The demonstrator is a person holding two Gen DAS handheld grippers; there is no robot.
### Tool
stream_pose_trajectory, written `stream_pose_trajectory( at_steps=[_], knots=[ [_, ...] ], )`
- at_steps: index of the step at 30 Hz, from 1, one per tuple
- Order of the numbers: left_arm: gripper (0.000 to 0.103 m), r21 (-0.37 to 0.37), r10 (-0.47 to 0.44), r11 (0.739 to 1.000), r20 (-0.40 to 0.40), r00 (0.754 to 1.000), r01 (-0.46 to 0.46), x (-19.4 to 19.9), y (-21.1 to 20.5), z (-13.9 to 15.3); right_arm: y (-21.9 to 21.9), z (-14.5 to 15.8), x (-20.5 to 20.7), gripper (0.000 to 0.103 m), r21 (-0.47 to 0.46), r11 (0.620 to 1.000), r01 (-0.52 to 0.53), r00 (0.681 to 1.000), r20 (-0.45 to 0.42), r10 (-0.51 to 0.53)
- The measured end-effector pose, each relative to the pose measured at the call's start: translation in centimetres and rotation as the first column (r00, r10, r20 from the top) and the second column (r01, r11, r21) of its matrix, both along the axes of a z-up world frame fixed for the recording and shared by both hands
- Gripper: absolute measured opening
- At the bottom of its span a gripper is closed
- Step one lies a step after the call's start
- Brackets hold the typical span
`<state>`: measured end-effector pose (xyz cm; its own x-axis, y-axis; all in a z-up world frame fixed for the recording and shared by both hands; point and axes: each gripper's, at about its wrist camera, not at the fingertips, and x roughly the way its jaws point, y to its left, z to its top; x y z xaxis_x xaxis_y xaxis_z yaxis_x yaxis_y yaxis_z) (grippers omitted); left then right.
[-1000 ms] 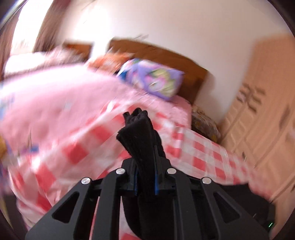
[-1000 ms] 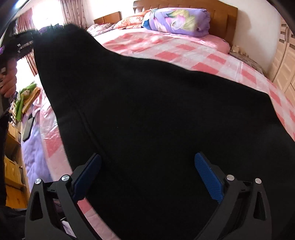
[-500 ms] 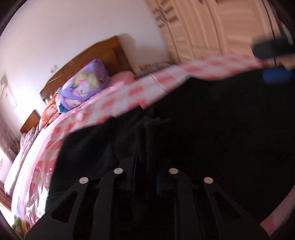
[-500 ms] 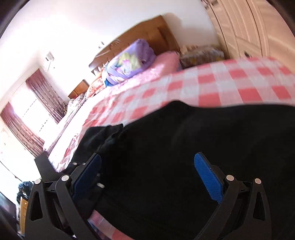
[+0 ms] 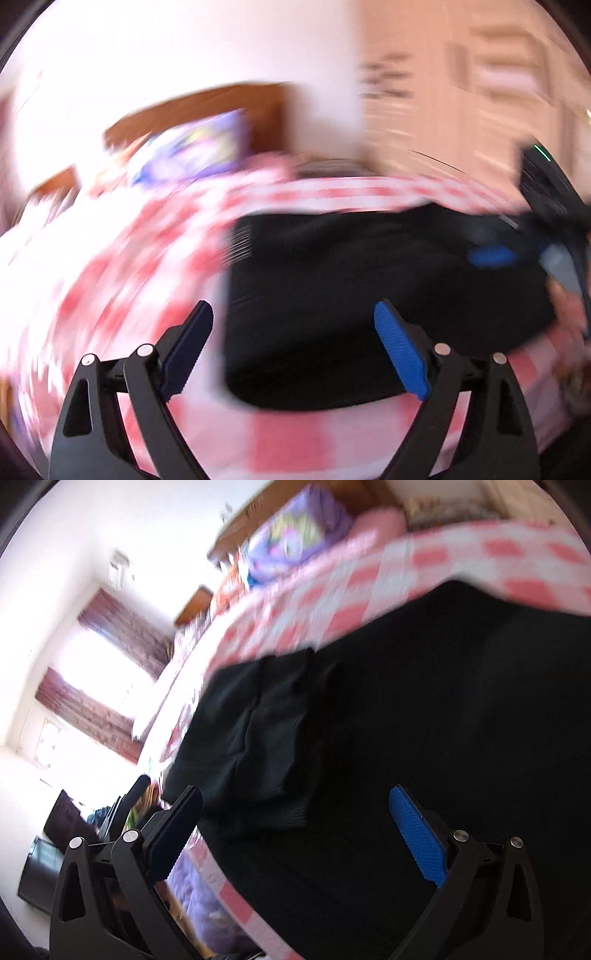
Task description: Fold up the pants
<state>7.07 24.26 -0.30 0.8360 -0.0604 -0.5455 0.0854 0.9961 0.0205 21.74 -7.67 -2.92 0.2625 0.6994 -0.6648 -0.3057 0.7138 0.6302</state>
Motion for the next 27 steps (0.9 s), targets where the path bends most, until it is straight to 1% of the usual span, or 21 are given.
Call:
stream_pose_trajectory(
  at_steps=[1, 3, 6, 7, 8, 9, 10, 13, 16, 19, 21, 23, 24, 26, 27],
  knots=[
    [0.089, -0.010, 0.049, 0.999, -0.005, 0.999, -0.049, 0.0, 1.7, -0.3, 0.7, -0.1, 0.0, 0.092, -0.003, 1.000, -0.011, 1.000, -0.007, 0.011],
    [0.089, 0.002, 0.094, 0.996, -0.010, 0.996, -0.094, -0.2, 3.1, -0.8, 2.3, -0.4, 0.4, 0.085, -0.010, 1.000, -0.024, 0.999, -0.027, 0.024],
    [0.089, -0.012, 0.081, 0.997, -0.038, 0.996, -0.081, -0.6, 3.8, -1.6, 4.0, -0.5, 1.3, 0.077, -0.029, 1.000, -0.005, 1.000, -0.017, 0.004],
    [0.089, 0.002, 0.074, 0.997, -0.047, 0.996, -0.074, -0.7, 3.2, -2.0, 4.4, -0.4, 1.5, 0.066, -0.037, 0.999, 0.008, 1.000, -0.008, -0.009],
    [0.089, 0.011, 0.068, 0.998, -0.052, 0.996, -0.067, -1.0, 3.1, -2.1, 4.8, -0.3, 1.7, 0.050, -0.036, 0.999, 0.016, 1.000, 0.001, -0.016],
    [0.089, 0.022, 0.052, 0.998, -0.064, 0.997, -0.051, -0.8, 2.7, -2.5, 4.9, -0.2, 1.8, 0.041, -0.034, 0.999, 0.021, 1.000, 0.016, -0.020],
    [0.089, 0.024, 0.042, 0.999, -0.071, 0.997, -0.040, -0.9, 2.0, -3.0, 5.0, 0.1, 1.7, 0.022, -0.033, 0.999, 0.026, 0.999, 0.042, -0.024],
    [0.089, 0.019, 0.016, 1.000, -0.082, 0.997, -0.014, -0.3, 1.5, -3.9, 5.0, 1.7, 0.9, 0.020, -0.001, 1.000, 0.028, 0.994, 0.104, -0.028],
    [0.089, 0.036, -0.002, 0.999, -0.095, 0.995, 0.005, 0.2, 0.8, -4.3, 5.6, 4.7, -0.2, 0.019, 0.021, 1.000, 0.022, 0.980, 0.199, -0.026],
    [0.090, 0.084, 0.039, 0.996, -0.140, 0.989, -0.027, 1.5, 0.6, -4.9, 5.2, 7.9, -1.4, 0.019, 0.048, 0.998, 0.028, 0.956, 0.292, -0.041],
    [0.092, 0.079, 0.064, 0.995, -0.156, 0.986, -0.052, 2.3, 1.0, -4.9, 3.9, 9.3, -2.7, 0.019, 0.055, 0.997, 0.044, 0.936, 0.348, -0.061],
    [0.092, 0.084, 0.122, 0.990, -0.160, 0.980, -0.109, 2.9, 1.6, -4.7, 1.9, 9.7, -4.0, 0.018, 0.055, 0.996, 0.074, 0.923, 0.375, -0.090],
    [0.094, 0.070, 0.134, 0.990, -0.163, 0.978, -0.123, 3.2, 2.2, -4.5, 0.5, 9.3, -4.5, 0.018, 0.055, 0.994, 0.098, 0.923, 0.370, -0.111],
    [0.097, 0.023, 0.107, 0.994, -0.166, 0.980, -0.104, 3.1, 2.6, -4.4, -0.9, 7.6, -5.0, 0.018, 0.050, 0.991, 0.122, 0.934, 0.333, -0.132],
    [0.098, 0.028, 0.102, 0.995, -0.165, 0.981, -0.099, 3.0, 2.4, -4.4, -1.9, 6.2, -5.3, 0.018, 0.035, 0.989, 0.141, 0.941, 0.305, -0.145]
  ],
)
